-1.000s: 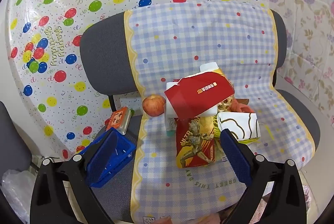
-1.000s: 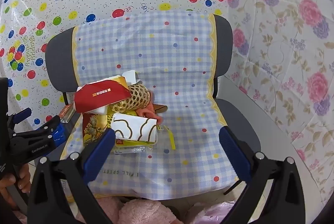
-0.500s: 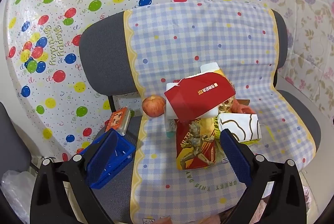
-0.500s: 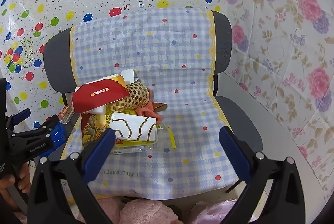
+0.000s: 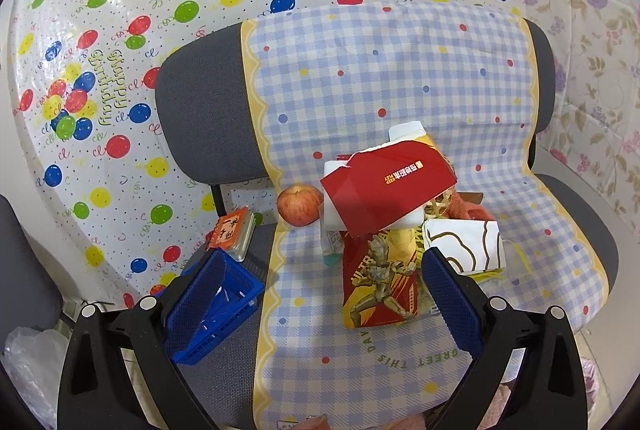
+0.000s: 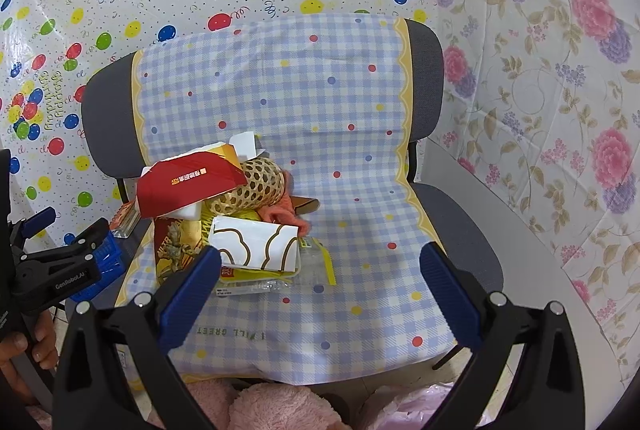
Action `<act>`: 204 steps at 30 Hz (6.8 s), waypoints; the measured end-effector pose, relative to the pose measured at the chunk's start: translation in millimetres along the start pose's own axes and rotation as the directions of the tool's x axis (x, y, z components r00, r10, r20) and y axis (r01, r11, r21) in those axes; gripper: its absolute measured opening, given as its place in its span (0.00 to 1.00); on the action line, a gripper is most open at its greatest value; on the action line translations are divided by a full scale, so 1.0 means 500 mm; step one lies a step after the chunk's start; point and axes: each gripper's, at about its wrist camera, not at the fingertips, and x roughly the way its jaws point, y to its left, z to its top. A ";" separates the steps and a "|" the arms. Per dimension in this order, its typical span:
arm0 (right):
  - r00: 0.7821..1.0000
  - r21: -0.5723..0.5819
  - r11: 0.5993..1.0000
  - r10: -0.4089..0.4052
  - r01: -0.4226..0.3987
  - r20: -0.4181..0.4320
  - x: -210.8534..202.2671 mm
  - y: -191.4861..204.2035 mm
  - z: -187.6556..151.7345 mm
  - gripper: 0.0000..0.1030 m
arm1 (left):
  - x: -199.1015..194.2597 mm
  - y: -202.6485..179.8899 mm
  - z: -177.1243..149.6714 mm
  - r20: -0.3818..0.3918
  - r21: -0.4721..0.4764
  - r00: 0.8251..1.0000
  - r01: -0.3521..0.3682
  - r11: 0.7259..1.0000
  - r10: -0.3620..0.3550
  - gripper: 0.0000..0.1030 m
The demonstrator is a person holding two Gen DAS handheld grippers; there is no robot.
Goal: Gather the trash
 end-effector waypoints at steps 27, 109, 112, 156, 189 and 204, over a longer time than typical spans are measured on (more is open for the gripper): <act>1.000 0.005 1.000 0.001 -0.001 -0.001 0.002 -0.004 -0.003 0.94 | -0.008 0.006 -0.006 0.003 -0.001 1.000 -0.005 1.000 0.005 0.94; 0.995 -0.037 0.994 0.101 -0.101 -0.009 0.209 0.017 0.039 0.84 | 0.257 -0.095 0.062 0.000 0.273 0.988 0.146 0.951 -0.152 0.51; 0.994 -0.029 0.994 0.106 -0.106 -0.009 0.197 0.015 0.031 0.84 | 0.249 -0.078 0.054 0.005 0.235 0.986 0.162 0.958 -0.168 0.19; 0.989 -0.008 0.990 0.138 -0.138 -0.055 0.129 0.012 -0.133 0.57 | 0.169 -0.098 -0.259 -0.214 0.056 0.916 0.359 0.932 -0.340 0.47; 0.996 -0.004 0.996 0.084 -0.084 0.011 0.084 -0.012 -0.158 0.58 | 0.020 -0.072 -0.117 0.189 0.068 0.912 0.359 0.931 -0.365 0.25; 0.963 -0.100 0.957 0.270 -0.271 -0.029 0.172 0.165 -0.153 0.51 | 0.072 0.070 -0.154 0.166 -0.079 0.975 0.163 0.983 -0.148 0.25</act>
